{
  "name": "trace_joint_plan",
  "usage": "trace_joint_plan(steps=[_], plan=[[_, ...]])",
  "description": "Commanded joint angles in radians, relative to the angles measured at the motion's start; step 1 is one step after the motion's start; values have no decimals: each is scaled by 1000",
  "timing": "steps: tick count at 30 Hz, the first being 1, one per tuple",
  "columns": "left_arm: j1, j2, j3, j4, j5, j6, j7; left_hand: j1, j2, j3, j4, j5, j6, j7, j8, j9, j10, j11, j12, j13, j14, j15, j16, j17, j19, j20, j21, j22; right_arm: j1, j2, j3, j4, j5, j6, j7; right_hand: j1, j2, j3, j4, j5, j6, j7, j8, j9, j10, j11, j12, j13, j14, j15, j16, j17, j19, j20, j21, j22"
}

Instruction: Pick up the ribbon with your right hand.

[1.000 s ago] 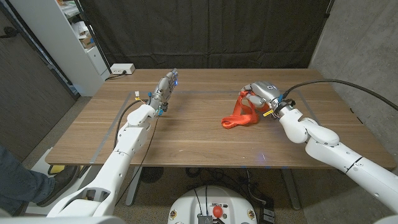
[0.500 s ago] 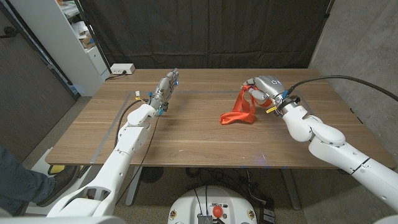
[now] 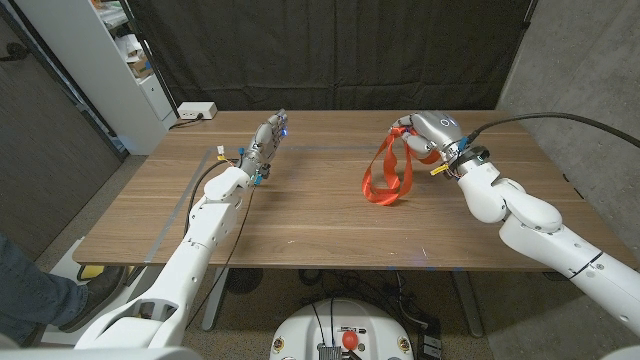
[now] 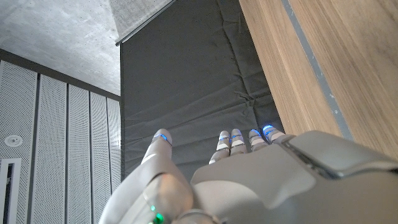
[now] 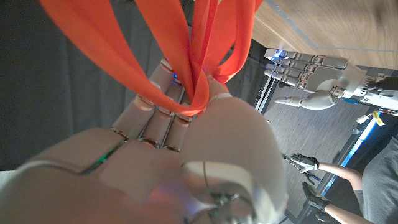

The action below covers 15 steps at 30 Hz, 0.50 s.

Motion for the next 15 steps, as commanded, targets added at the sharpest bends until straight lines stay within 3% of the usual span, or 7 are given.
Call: trace_joint_plan(steps=[1,11,15], plan=[[-3,1,-5,5,-5,-4,-7,-1,6,2,-4,-3,6,5,2,4,-2,0,6,5,-14,3,3,4,-73,3,5,2,1,9,28,-31,-20,-9,9,11,5,-4,2,-4,5,3,0,7,6,-5,-4,2,12,-102,-1,6,2,-3,6,4],[-10,-3,-5,21,-8,-9,-15,-1,6,2,-4,-3,6,7,2,4,-3,0,6,5,-15,5,3,4,-74,4,4,2,4,19,47,-43,-33,-10,-1,14,6,-7,2,-3,6,0,0,10,9,-9,-5,4,16,-105,-4,10,4,-4,10,3],[-9,-2,-6,19,-8,-10,-16,-2,6,2,-4,-3,6,6,2,4,-4,2,5,5,-14,4,3,4,-74,4,4,2,1,20,54,-49,-40,-10,-3,16,7,-8,2,-3,8,2,0,10,10,0,-5,5,18,-104,-5,11,3,-4,12,4]])
